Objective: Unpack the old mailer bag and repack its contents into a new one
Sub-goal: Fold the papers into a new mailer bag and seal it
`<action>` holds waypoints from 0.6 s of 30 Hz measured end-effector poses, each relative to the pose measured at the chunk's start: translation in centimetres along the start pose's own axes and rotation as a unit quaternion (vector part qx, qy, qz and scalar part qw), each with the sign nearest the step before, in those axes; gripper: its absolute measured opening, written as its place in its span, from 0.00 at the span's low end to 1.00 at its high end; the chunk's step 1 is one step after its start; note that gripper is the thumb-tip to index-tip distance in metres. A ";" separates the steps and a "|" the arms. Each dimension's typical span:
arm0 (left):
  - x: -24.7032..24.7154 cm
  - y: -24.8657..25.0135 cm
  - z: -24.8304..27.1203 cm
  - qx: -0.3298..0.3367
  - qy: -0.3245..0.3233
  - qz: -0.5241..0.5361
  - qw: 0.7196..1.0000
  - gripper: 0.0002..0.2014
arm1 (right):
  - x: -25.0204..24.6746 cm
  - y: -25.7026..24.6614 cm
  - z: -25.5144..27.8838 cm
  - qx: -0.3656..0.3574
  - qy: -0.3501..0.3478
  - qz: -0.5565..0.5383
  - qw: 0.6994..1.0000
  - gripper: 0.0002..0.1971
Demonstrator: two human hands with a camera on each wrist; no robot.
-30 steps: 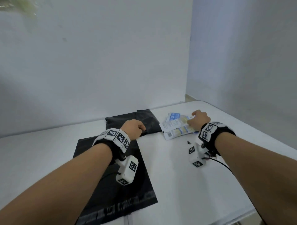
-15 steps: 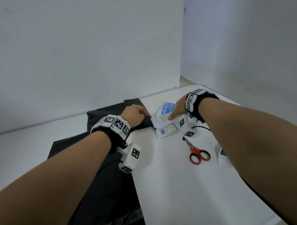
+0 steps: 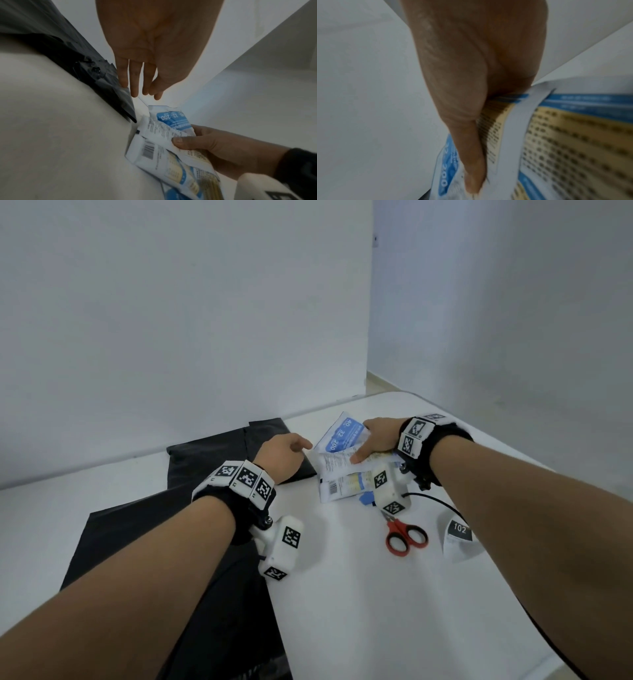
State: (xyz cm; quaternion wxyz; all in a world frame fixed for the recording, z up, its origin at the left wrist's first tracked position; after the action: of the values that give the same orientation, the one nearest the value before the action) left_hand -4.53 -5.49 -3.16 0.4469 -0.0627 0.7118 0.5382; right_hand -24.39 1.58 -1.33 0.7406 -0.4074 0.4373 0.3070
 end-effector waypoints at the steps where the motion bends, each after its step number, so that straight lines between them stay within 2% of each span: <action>1: 0.0 -0.1 0.1 -0.005 -0.003 0.018 1.000 0.16 | -0.2 0.1 0.3 0.000 0.022 -0.015 1.000 0.39; 2: 0.0 -0.2 0.2 -0.010 -0.006 0.035 0.999 0.17 | -0.4 0.0 0.6 -0.002 0.050 -0.030 0.998 0.39; 5: -0.1 0.1 0.7 -0.026 -0.006 0.082 0.996 0.23 | -1.8 -0.6 2.1 -0.033 0.171 -0.095 0.980 0.33; 7: -0.1 0.5 0.9 -0.034 -0.004 0.111 0.993 0.28 | -2.8 -1.4 3.3 -0.063 0.222 -0.104 0.968 0.35; 10: 0.5 1.0 1.5 -0.062 -0.015 0.147 0.987 0.35 | -2.5 -2.5 4.5 -0.082 0.202 -0.013 0.976 0.39; 14: 2.3 0.1 2.0 -0.087 -0.058 0.171 0.980 0.46 | -0.1 -2.7 5.1 -0.071 0.101 0.067 0.990 0.42; 18: 2.5 0.6 2.2 -0.086 -0.069 0.166 0.980 0.41 | 0.1 -3.5 5.5 -0.094 0.099 0.077 0.988 0.37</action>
State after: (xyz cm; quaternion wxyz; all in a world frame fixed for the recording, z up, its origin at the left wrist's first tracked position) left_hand -5.12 -2.40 -4.56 0.3926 0.0554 0.6307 0.6671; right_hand -19.36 4.70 1.27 0.6265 -0.4685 0.5078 0.3606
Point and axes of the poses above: each hand's wrist, its own z-axis away from the middle knuckle, its own x-axis out of the palm, y = z × x, the point moved 2 cm from there along -z, towards the middle knuckle
